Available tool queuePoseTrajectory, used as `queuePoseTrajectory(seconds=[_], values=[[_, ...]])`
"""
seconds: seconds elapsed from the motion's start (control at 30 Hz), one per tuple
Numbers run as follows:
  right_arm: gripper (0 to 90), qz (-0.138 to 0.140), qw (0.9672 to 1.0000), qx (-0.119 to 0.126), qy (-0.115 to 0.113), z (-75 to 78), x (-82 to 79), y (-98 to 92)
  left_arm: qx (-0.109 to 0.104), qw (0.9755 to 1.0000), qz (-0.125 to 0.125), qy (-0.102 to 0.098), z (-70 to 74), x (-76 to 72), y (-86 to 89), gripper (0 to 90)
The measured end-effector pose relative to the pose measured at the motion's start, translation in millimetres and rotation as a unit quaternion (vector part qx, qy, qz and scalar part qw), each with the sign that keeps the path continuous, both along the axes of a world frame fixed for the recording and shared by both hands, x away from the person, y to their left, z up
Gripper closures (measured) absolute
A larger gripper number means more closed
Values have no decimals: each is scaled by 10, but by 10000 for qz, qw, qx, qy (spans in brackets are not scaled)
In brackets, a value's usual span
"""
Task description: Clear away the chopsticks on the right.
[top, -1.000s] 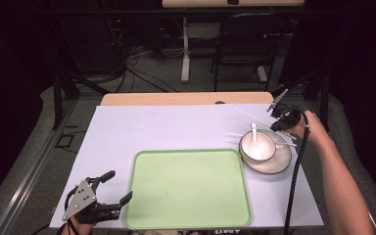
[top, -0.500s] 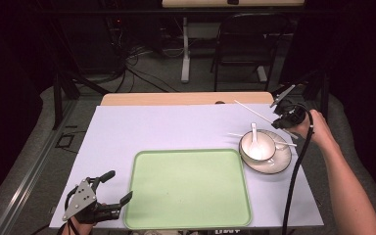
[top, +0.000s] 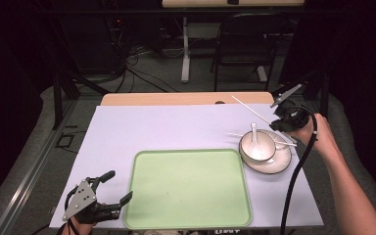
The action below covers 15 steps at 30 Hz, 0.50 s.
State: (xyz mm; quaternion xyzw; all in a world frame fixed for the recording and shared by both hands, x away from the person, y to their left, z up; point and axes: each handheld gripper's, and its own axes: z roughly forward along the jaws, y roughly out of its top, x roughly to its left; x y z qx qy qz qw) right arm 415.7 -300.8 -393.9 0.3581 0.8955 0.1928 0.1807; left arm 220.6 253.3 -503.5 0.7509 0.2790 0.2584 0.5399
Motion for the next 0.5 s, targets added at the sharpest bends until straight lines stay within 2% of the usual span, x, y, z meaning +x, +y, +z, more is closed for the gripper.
queuePoseTrajectory(seconds=[0.03, 0.2, 0.27, 0.5], values=[[840, 7, 9999, 107, -46, 19, -66, 28, -9, 10000, -9, 0, -1, 2, 0, 154], [840, 26, 9999, 127, 17, 35, -205, 114, 0, 10000, -13, -3, 0, 1, -1, 154], [840, 84, 9998, 157, 39, 7, -304, 186, -5, 10000, -18, -6, 0, 0, 1, 154], [840, 130, 9995, 278, 106, -81, -487, 309, -1, 10000, -13, 2, 0, 1, -1, 154]])
